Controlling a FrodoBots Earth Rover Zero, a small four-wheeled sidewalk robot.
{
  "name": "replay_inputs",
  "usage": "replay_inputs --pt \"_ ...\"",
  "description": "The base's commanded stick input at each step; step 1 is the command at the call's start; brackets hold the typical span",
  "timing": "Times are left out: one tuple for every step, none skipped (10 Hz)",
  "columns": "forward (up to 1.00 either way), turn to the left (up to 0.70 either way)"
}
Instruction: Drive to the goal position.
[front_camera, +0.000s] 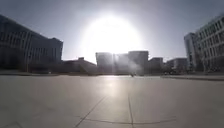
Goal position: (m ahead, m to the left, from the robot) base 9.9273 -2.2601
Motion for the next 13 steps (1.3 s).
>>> replay_inputs --pt "1.0 0.04" --pt "1.0 0.04" --pt "1.0 0.04" --pt "1.0 0.04" --pt "1.0 0.04" --pt "1.0 0.04" --pt "1.0 0.04" --pt "1.0 0.04" --pt "1.0 0.04" --pt "1.0 0.04" --pt "1.0 0.04" --pt "1.0 0.04" --pt "1.0 0.04"
